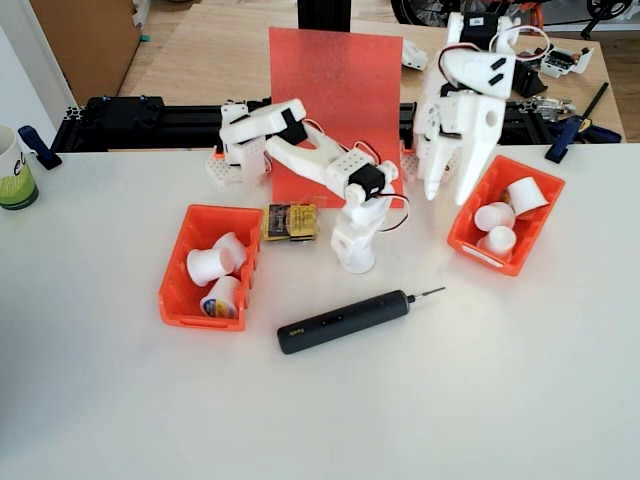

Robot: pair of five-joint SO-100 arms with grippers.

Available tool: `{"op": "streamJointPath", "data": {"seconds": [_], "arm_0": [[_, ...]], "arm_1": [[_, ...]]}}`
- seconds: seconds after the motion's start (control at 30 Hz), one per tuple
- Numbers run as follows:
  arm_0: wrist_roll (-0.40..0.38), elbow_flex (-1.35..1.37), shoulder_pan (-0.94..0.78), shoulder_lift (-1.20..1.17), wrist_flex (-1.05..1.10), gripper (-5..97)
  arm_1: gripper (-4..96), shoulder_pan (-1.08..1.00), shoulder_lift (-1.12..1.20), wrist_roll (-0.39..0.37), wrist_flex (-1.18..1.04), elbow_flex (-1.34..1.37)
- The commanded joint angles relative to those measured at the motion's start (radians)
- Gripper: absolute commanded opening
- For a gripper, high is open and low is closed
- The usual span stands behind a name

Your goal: Sort the coffee pods, blue into left, red into right

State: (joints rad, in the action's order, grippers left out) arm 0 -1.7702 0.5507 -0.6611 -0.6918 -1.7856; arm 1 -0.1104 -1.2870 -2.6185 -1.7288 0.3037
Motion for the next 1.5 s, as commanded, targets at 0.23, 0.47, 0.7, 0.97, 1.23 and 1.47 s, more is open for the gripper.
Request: {"op": "streamJointPath", "data": {"seconds": [0.23, 0.47, 0.7, 0.97, 1.23, 1.47], "arm_0": [[-0.044, -0.040, -0.009, -0.015, -0.009, 18], [-0.069, -0.063, 0.003, -0.025, -0.009, 15], [-0.052, -0.054, 0.043, -0.196, -0.011, 16], [0.012, -0.061, 0.069, -0.337, -0.005, 16], [0.299, -0.123, 0.061, -0.362, 0.156, 17], [0.483, -0.127, 0.021, -0.350, 0.224, 18]], "arm_1": [[20.5, -0.002, 0.008, -0.021, 0.037, 0.002], [21.0, 0.020, 0.017, -0.060, 0.026, 0.002], [21.0, 0.025, 0.017, -0.046, 0.002, -0.011], [21.0, 0.020, 0.015, -0.046, -0.020, -0.017], [21.0, 0.018, 0.015, -0.057, -0.032, -0.009], [21.0, 0.014, 0.017, -0.067, -0.048, -0.005]]}}
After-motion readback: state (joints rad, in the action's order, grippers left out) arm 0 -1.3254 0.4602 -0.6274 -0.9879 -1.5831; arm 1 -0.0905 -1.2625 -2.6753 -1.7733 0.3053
